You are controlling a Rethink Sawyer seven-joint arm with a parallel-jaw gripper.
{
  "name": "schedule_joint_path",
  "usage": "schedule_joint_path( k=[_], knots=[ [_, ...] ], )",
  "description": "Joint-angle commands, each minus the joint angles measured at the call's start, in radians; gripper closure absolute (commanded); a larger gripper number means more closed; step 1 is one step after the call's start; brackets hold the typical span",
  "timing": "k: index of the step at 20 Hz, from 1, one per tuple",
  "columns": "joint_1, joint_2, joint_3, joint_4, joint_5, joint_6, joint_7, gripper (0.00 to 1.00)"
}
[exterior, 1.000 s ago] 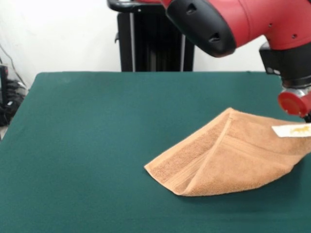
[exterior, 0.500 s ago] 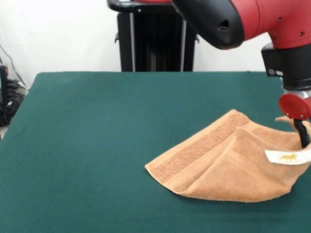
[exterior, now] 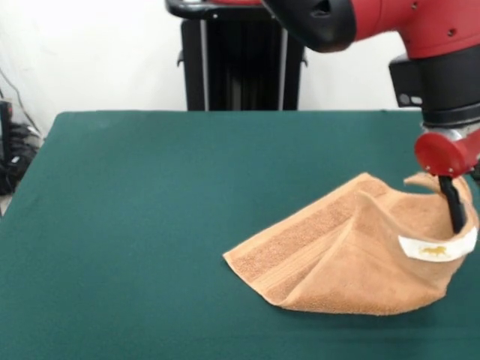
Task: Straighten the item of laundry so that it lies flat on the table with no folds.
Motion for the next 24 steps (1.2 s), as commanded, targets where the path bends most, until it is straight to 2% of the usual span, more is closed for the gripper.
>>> schedule_joint_path(
  k=[1, 4, 8, 13, 16, 24],
  knots=[
    [-0.037, -0.025, -0.003, 0.043, 0.007, 0.146, -0.093, 0.00],
    [-0.055, -0.042, 0.009, 0.049, 0.011, 0.183, -0.125, 0.00],
    [-0.044, -0.035, 0.019, 0.029, 0.020, 0.191, -0.094, 0.00],
    [0.069, -0.009, -0.067, -0.054, -0.042, 0.247, -0.039, 0.00],
    [0.108, -0.013, -0.109, -0.071, -0.060, 0.298, -0.035, 0.00],
    [0.110, -0.017, -0.147, -0.056, -0.038, 0.297, -0.020, 0.00]
  ],
)
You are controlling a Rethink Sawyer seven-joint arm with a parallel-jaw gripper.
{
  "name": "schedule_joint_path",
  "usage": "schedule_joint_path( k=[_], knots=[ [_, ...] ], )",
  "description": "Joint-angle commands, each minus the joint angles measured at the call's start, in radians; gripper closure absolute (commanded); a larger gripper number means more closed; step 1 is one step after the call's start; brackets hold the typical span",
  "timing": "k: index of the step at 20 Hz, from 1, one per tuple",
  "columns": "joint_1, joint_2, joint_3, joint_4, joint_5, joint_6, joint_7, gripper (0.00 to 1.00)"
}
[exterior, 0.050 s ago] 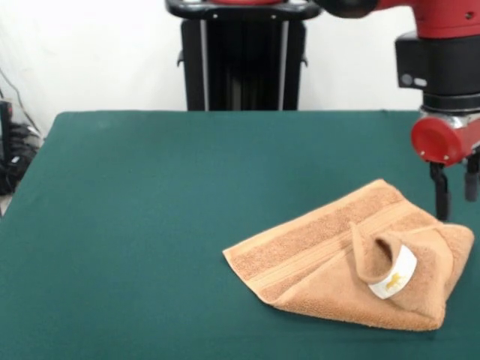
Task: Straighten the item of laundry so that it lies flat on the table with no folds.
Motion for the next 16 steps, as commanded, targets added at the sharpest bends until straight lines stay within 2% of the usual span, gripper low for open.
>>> schedule_joint_path(
  k=[1, 8, 13, 16],
  knots=[
    [0.022, 0.022, -0.082, 0.006, -0.037, 0.132, -0.024, 0.00],
    [-0.039, 0.002, -0.075, 0.057, -0.070, 0.166, -0.141, 0.00],
    [-0.068, 0.006, -0.048, 0.071, -0.068, 0.187, -0.166, 0.00],
    [-0.086, 0.012, -0.044, 0.085, -0.063, 0.170, -0.141, 0.00]
  ],
)
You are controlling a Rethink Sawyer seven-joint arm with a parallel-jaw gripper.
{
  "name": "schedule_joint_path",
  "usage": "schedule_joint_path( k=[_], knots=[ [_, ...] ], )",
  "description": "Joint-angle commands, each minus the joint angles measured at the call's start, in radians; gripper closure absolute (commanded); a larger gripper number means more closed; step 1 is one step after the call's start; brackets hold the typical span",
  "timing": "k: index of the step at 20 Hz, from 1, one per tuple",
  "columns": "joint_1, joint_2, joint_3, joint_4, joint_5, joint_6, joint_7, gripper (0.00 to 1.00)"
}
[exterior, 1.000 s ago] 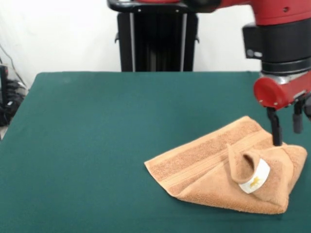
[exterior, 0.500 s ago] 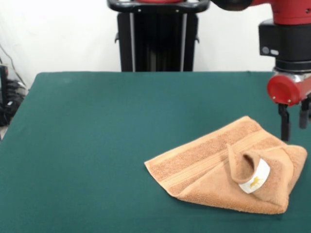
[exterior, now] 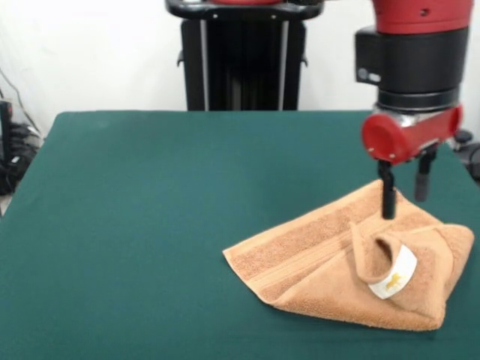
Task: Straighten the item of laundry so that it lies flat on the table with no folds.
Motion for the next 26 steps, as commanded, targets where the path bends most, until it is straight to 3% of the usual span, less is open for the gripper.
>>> schedule_joint_path(
  k=[1, 12, 26],
  knots=[
    [-0.029, 0.039, -0.029, 0.082, -0.032, 0.116, -0.138, 0.00],
    [-0.097, 0.072, -0.012, 0.128, -0.066, 0.063, -0.168, 0.00],
    [-0.120, 0.118, 0.005, 0.130, -0.096, 0.044, -0.161, 0.00]
  ],
)
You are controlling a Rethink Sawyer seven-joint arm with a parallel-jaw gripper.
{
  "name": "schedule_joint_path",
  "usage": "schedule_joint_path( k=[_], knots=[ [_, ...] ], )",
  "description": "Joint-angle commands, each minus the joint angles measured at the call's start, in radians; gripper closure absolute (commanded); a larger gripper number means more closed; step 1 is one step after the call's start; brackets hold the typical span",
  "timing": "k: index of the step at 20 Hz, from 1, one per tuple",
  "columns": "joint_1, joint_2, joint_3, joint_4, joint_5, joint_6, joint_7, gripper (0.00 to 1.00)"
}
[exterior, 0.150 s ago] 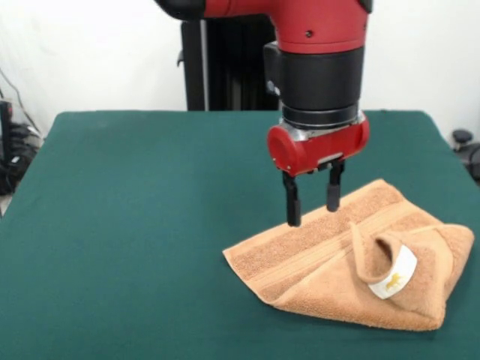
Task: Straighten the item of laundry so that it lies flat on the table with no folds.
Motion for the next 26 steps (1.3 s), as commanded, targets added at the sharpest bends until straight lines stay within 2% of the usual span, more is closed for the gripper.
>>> schedule_joint_path(
  k=[1, 8, 17, 26],
  knots=[
    [0.009, 0.107, 0.007, 0.092, -0.050, 0.036, -0.157, 0.00],
    [-0.033, 0.134, 0.040, 0.113, -0.032, -0.020, -0.150, 0.00],
    [-0.044, 0.200, 0.042, 0.097, -0.075, -0.088, -0.142, 0.00],
    [-0.079, 0.228, 0.109, 0.105, -0.075, -0.134, -0.163, 0.00]
  ],
)
